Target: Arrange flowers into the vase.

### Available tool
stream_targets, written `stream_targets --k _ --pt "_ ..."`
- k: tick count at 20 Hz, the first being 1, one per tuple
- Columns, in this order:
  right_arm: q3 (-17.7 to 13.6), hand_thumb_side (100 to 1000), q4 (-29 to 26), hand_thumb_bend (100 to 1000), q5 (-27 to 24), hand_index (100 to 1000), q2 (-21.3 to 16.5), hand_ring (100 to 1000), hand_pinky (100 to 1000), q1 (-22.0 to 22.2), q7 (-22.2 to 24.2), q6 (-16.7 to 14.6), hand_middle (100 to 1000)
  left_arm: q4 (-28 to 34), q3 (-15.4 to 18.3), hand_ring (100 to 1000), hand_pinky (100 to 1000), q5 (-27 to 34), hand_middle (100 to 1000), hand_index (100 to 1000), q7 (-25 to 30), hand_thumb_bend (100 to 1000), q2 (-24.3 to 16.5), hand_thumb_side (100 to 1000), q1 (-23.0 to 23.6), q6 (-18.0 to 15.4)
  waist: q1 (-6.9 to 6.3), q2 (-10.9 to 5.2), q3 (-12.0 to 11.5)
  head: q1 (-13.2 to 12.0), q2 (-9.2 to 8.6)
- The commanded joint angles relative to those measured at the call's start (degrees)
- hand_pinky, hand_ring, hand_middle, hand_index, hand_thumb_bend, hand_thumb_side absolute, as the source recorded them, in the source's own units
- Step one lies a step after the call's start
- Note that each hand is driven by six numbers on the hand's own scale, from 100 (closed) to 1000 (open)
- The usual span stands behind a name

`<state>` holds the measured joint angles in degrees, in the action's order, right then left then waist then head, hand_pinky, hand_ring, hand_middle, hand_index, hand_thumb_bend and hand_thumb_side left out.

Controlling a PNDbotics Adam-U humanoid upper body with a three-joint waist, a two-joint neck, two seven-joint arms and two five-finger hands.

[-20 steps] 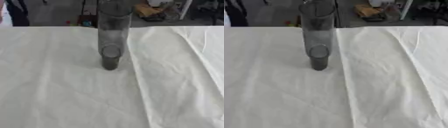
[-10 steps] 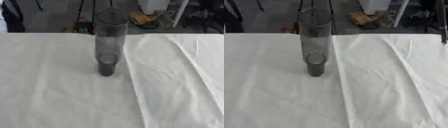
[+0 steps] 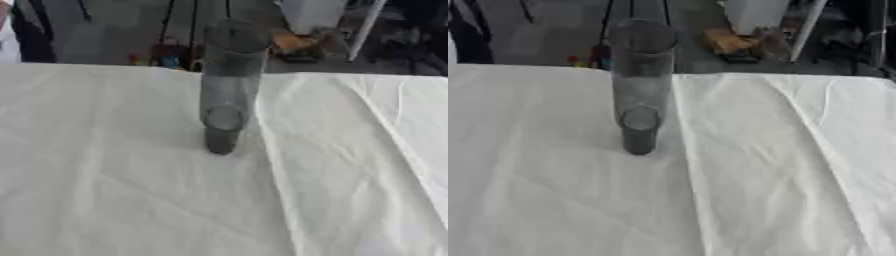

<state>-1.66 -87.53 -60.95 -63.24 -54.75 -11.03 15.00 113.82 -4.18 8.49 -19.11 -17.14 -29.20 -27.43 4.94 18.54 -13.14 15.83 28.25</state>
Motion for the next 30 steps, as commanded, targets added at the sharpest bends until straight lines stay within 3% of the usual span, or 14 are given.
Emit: stream_targets --k 1,9,20,30 --pt "-0.6 100 -0.5 100 -2.3 128 -0.9 100 100 -2.3 -0.7 -1.1 100 0.8 0.0 803 755 0.1 848 856 0.2 100 -1.4 605 -0.4 0.0 0.05 -1.57 -0.3 0.7 -1.15" --pt "-0.3 100 -0.8 100 -7.7 126 1.1 100 100 -6.6 -2.7 -4.2 100 0.8 -0.6 803 755 0.1 848 857 0.8 100 -1.4 602 -0.5 -0.1 0.39 -1.38 -1.1 1.9 -1.60" --pt "1.5 100 -0.9 100 -11.6 125 7.2 100 100 -12.9 -6.6 -7.1 100 0.8 -0.8 802 754 0.9 847 857 0.9 100 -1.2 606 -1.1 0.3 1.39 -1.62 -2.9 3.6 -1.78" --pt "3.0 100 0.0 100 -15.2 125 12.3 100 100 -15.9 -5.8 -9.2 100 0.8 -0.9 793 754 1.5 847 853 1.0 100 -0.6 607 -1.7 0.5 1.68 -1.21 -4.8 7.6 -2.99"
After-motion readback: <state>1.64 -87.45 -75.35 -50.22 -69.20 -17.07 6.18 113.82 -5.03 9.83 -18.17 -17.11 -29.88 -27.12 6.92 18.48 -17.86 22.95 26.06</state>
